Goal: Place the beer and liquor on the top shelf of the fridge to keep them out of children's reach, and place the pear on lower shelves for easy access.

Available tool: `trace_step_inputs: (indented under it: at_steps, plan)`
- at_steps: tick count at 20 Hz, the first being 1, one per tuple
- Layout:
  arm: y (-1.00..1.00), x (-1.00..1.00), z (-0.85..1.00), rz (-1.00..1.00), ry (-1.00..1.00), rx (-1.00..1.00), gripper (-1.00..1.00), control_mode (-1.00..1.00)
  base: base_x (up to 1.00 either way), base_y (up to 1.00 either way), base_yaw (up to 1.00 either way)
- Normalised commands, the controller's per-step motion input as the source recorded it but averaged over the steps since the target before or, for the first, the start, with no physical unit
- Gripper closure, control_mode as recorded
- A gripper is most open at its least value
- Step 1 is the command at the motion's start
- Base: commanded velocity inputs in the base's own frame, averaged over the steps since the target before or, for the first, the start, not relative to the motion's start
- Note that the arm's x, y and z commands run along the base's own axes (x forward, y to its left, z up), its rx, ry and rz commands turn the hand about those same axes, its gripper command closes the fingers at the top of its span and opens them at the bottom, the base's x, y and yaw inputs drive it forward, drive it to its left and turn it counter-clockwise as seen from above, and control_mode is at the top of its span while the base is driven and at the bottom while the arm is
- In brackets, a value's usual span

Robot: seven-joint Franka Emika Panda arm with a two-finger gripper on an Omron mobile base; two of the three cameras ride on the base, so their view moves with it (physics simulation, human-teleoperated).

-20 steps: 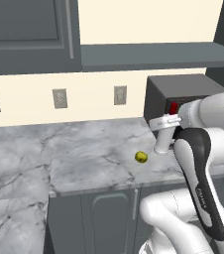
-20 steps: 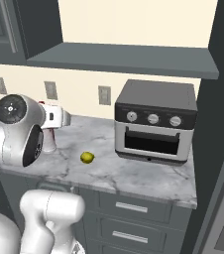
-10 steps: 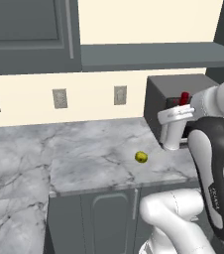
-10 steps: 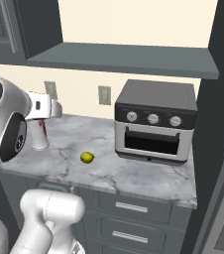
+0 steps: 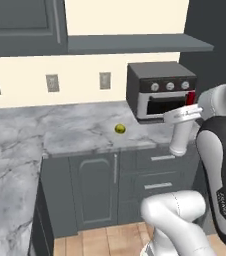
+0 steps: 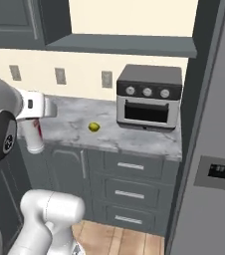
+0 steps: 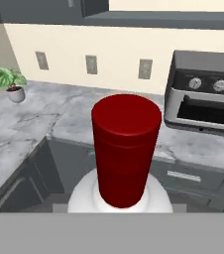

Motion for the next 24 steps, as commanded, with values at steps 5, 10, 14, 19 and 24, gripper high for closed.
trace_step_inputs:
  at_steps: [5,10,14,19,24]
  plan:
    - [0.00,0.00,0.00,0.00,0.00,0.00,1.00,1.00,-0.84,-0.91,-0.26]
    - [0.00,0.00,0.00,0.00,0.00,0.00,1.00,1.00,-0.17,-1.00,-0.43]
    - [0.00,0.00,0.00,0.00,0.00,0.00,1.00,1.00,0.00,-0.96,-0.46]
    - [0.00,0.00,0.00,0.00,0.00,0.00,1.00,1.00,0.22,-0.71,-0.35]
    - [0.00,0.00,0.00,0.00,0.00,0.00,1.00,1.00,0.50,-0.40,-0.12]
